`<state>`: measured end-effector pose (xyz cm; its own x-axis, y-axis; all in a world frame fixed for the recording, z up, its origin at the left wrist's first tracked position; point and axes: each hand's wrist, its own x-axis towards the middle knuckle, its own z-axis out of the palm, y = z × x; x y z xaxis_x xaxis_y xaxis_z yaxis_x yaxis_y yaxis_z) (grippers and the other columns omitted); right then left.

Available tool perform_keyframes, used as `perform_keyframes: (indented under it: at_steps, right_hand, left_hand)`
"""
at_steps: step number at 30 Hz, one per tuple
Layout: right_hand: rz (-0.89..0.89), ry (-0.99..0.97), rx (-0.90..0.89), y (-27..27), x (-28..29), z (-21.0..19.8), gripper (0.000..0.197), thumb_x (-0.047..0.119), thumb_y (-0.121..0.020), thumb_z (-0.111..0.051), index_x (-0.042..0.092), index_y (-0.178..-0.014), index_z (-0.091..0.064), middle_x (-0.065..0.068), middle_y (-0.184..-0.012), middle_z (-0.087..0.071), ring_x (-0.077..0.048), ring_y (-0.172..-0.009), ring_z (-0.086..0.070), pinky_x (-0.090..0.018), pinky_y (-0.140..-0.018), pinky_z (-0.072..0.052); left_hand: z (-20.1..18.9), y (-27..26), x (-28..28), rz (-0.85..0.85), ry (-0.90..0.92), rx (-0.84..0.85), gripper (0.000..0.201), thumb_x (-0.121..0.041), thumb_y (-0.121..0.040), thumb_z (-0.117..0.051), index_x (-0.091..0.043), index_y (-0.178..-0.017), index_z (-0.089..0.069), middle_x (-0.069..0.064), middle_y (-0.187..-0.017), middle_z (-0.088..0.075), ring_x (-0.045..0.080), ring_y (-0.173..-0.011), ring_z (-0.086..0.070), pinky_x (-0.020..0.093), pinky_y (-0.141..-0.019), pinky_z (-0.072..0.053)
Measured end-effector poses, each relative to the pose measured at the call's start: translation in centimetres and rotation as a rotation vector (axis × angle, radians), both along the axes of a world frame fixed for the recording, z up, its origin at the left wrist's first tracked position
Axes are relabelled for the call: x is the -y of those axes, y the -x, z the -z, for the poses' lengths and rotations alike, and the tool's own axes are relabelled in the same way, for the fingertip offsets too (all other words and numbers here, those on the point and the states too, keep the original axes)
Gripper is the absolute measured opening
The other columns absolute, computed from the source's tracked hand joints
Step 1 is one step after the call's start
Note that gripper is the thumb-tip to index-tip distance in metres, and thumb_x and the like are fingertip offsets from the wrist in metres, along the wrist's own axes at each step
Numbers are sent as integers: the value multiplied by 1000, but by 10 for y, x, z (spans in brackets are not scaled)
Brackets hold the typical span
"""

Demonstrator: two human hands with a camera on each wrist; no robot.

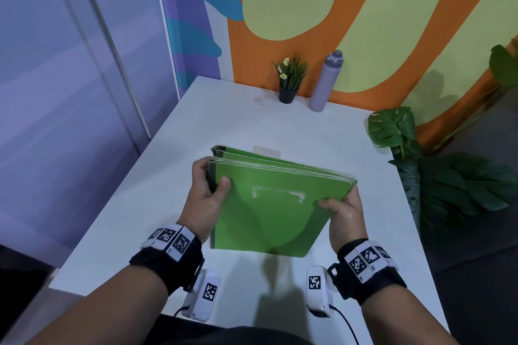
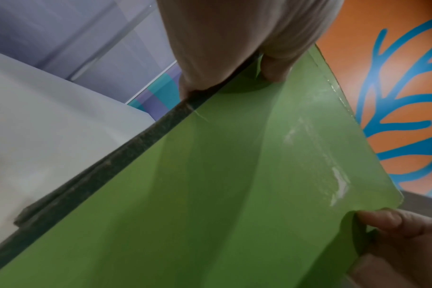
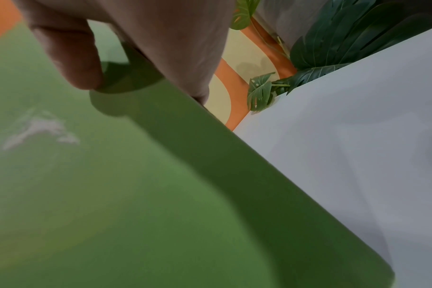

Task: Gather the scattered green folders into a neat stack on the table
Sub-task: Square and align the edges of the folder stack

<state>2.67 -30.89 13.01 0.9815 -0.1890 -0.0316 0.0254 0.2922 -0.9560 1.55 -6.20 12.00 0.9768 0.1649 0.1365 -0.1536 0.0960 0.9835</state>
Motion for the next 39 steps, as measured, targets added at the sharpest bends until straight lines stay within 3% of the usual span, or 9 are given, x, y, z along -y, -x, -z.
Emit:
perform_keyframes:
  at_steps: [3, 9, 13, 17, 22, 26, 33, 36, 39]
  right_hand:
    - [2, 23, 14, 1, 1, -1, 55, -28, -68, -43, 16, -99, -57, 4, -75, -69, -13, -70, -64, -23, -64, -52]
    - [-24, 34, 76, 3, 5, -8, 63, -20, -64, -50, 12, -119, -47, 4, -88, -62, -10, -77, -60, -26, -67, -51]
    - [-49, 56, 89, 4, 2, -9, 62, -26, -68, -47, 13, -117, -49, 5, -86, -65, -9, -77, -62, -22, -67, -52]
    - [-60, 36, 83, 3, 1, -6, 57, -30, -71, -41, 10, -111, -50, 2, -83, -66, -11, -75, -63, -22, -65, -52]
    - [-67, 43, 78, -1, 3, -1, 52, -27, -71, -41, 10, -107, -50, -5, -83, -61, -18, -75, -59, -25, -68, -50]
    - [-91, 41, 85, 1, 3, 0, 48, -23, -78, -39, 13, -109, -50, 2, -86, -67, -12, -80, -63, -21, -71, -50]
    - [-80, 63, 151, 0, 3, 0, 50, -22, -84, -42, 17, -114, -50, 3, -102, -68, -15, -95, -63, -27, -85, -48]
    - [-56, 111, 208, -2, 2, 1, 63, -23, -86, -43, 26, -124, -46, 0, -109, -62, -13, -99, -60, -35, -92, -45]
    - [-95, 276, 337, -3, 4, 4, 85, -17, -86, -50, 44, -142, -31, -5, -129, -50, -21, -117, -51, -36, -102, -41]
  left_hand:
    - [-2, 1, -1, 6, -21, 55, 47, -13, -86, -56, -45, -117, -41, -26, -107, -62, 3, -101, -57, 35, -96, -48]
    - [-2, 11, -7, -7, -30, 113, 47, -31, -81, -63, -41, -123, -45, -20, -109, -64, 7, -101, -60, 35, -93, -51]
    - [2, 16, -7, -48, -80, 112, 47, -36, -82, -62, -36, -127, -47, 1, -123, -63, 10, -111, -60, 36, -100, -49]
    - [-3, 11, -13, -40, -60, 110, 38, -37, -79, -64, -41, -115, -53, -16, -100, -66, 7, -93, -60, 36, -89, -50]
    - [-5, 3, -11, 7, -40, 114, 51, -28, -84, -59, -40, -127, -34, -4, -112, -51, 7, -101, -54, 36, -96, -46]
    - [-6, 0, -8, 28, -23, 61, 33, -21, -86, -54, -28, -117, -47, -3, -103, -58, 8, -93, -58, 38, -89, -49]
    - [-8, -4, -7, -14, -66, 68, 25, -19, -85, -57, -30, -105, -48, -24, -89, -66, 3, -85, -61, 35, -84, -51]
    - [-13, -6, -5, -34, -92, 155, 41, -13, -86, -57, -38, -116, -46, -21, -100, -61, 5, -92, -58, 32, -86, -50]
    - [-11, -7, -14, -17, -205, 258, 65, -10, -88, -56, -53, -132, -36, 0, -124, -49, 17, -113, -51, 34, -102, -43]
